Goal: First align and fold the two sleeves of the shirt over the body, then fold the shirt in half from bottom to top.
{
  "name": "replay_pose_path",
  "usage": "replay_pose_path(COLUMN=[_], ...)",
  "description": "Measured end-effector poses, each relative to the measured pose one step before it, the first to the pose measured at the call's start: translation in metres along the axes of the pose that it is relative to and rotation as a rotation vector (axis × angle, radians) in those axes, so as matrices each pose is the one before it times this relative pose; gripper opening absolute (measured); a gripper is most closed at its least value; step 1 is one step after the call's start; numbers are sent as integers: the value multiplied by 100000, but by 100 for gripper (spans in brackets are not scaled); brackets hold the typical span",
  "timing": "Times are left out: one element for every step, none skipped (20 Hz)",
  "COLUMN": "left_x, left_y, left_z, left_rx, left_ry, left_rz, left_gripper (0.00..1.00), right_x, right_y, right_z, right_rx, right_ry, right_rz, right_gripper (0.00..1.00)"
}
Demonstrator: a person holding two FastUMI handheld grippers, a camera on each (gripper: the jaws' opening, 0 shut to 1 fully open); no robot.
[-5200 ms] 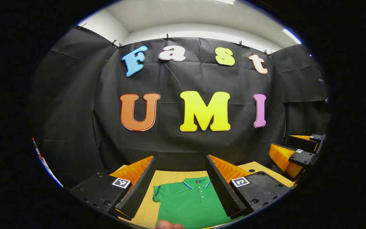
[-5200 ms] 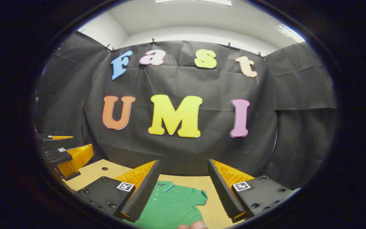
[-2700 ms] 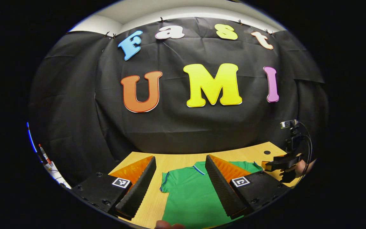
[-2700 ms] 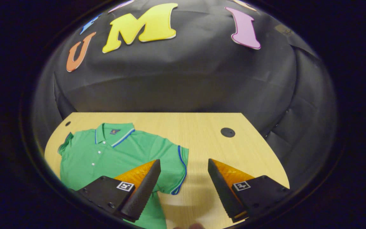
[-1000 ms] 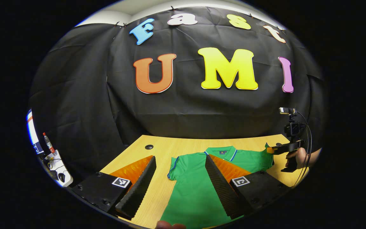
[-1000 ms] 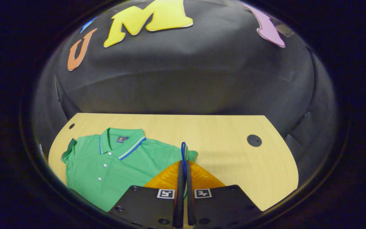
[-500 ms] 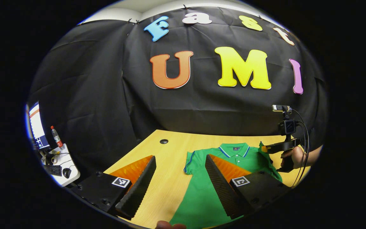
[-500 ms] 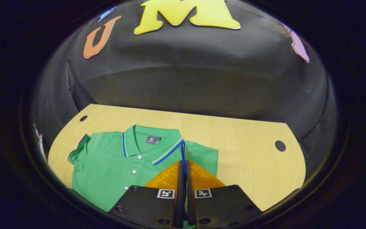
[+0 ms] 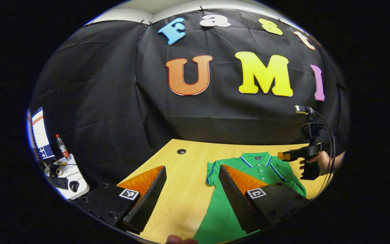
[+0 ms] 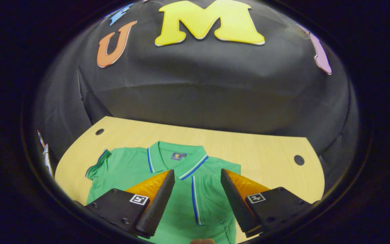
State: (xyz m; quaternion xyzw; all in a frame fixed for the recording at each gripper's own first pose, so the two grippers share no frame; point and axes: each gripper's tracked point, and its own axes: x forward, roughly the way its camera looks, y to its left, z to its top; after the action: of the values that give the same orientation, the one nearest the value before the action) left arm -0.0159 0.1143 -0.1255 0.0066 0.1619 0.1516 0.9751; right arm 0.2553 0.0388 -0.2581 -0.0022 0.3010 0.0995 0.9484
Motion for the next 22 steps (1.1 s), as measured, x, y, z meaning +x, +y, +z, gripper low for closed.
replay_pose_path(left_x=[385, 387, 412, 380, 434, 383, 438, 538, 705, 528, 831, 810, 950, 930, 873, 944, 1139, 1066, 1100, 1117, 1046, 1197], left_y=[-151, -93, -118, -291, -217, -272, -296, -313, -286, -105, 14, -97, -120, -59, -40, 1, 65, 31, 57, 179, 75, 88], left_z=[-107, -150, -113, -195, -174, -272, -157, -310, -557, -349, -367, -393, -466, -577, -571, -385, -307, -267, -335, -419, -452, -589], left_rx=[-191, -356, -456, -401, -107, -138, -108, 249, 307, 77, -215, -531, -564, -384, 318, 1218, 1454, 861, 403, 477, 556, 133], left_ry=[-410, -156, 110, 306, 286, 437, -120, 670, 1046, 1002, 1059, 968, 1196, 1381, 1313, 1174, 782, 255, 663, 1070, 1331, 1505], left_rz=[-1589, -1439, -1766, -1768, -1574, -1546, -2162, -2052, -1588, -1220, -1124, -1010, -849, -884, -1193, -872, -613, -822, -602, -370, -357, -224], left_gripper=[100, 100, 100, 100, 100, 100, 100, 100, 100, 100, 100, 100, 100, 100, 100, 100, 100, 100, 100, 100, 100, 100], right_x=[-1482, -1627, -1653, -1827, -1764, -1698, -1760, -1772, -1645, -1659, -1676, -1536, -1590, -1408, -1381, -1131, -1062, -913, -744, -633, -352, -249], right_y=[-69, -105, -173, -86, 44, 218, 162, 178, 171, 172, 141, -78, -103, -295, -65, -140, -108, -54, 41, 45, -2, -116], right_z=[998, 787, 813, 790, 622, 435, 131, 143, 102, 121, -33, 4, -148, -22, -29, -4, 119, 247, 84, 158, -129, -328], right_rx=[237, -382, -756, -609, -244, -282, -148, -394, -203, -116, -51, -382, -866, -393, -319, -670, -1028, -442, 33, 500, 386, -216], right_ry=[-2698, -2472, -2496, -2427, -1898, -1178, -656, -538, -666, -699, -591, -529, -934, -804, -653, -347, -1044, -761, -750, -219, 299, 663], right_rz=[-588, -427, -328, -54, 389, 1012, 983, 617, 669, 378, 289, -370, -1064, -1182, -803, -697, -283, -415, -403, -445, -165, -873], right_gripper=[85, 92, 92, 93, 92, 90, 93, 93, 93, 91, 91, 91, 94, 94, 94, 94, 94, 94, 94, 94, 94, 94])
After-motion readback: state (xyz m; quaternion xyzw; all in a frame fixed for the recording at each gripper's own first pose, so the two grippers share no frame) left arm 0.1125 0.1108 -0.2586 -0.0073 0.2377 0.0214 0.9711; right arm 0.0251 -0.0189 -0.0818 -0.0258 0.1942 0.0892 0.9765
